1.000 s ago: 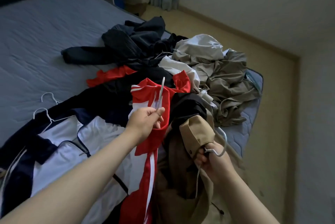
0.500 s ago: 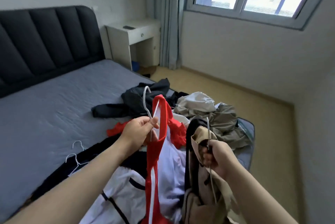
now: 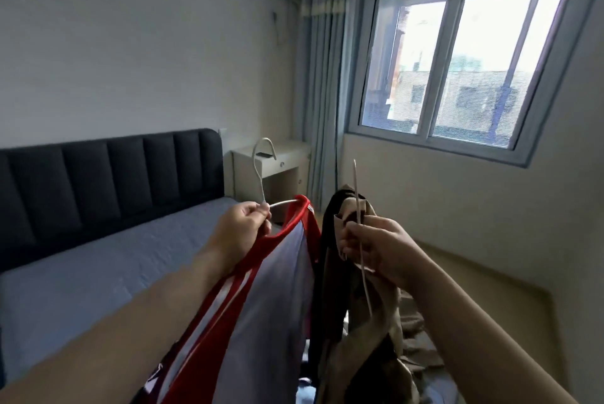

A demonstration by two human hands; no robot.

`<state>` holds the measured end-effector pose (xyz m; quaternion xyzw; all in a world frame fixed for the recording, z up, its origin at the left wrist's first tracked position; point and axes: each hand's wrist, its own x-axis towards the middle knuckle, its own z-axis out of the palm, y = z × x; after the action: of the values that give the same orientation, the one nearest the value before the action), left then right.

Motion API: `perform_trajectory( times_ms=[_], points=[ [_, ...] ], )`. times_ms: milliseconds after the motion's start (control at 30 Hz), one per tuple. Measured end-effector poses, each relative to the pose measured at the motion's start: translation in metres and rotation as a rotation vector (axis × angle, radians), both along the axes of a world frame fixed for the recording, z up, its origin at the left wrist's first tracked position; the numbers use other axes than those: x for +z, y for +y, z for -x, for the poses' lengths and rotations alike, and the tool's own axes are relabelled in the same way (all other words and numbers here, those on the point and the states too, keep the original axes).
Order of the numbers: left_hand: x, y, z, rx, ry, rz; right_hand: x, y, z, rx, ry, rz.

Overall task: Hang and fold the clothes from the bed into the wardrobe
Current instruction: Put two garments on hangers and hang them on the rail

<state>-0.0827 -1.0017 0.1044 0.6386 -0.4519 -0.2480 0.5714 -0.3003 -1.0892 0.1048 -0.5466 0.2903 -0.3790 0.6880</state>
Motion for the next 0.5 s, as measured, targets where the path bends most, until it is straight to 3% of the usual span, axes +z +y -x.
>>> perform_trajectory(
  times_ms=[100,300,500],
  points=[
    [0.032,0.048,-0.006,0.029,0.070,0.070,0.019,0.034,-0.007,0.007,-0.079,0.095],
    [0.062,0.147,-0.029,0.132,0.005,0.125,0.043,0.104,-0.044,-0.183,-0.123,0.256],
    [0.073,0.234,-0.055,0.308,-0.127,0.155,0.057,0.168,-0.091,-0.104,-0.120,0.291]
  ],
)
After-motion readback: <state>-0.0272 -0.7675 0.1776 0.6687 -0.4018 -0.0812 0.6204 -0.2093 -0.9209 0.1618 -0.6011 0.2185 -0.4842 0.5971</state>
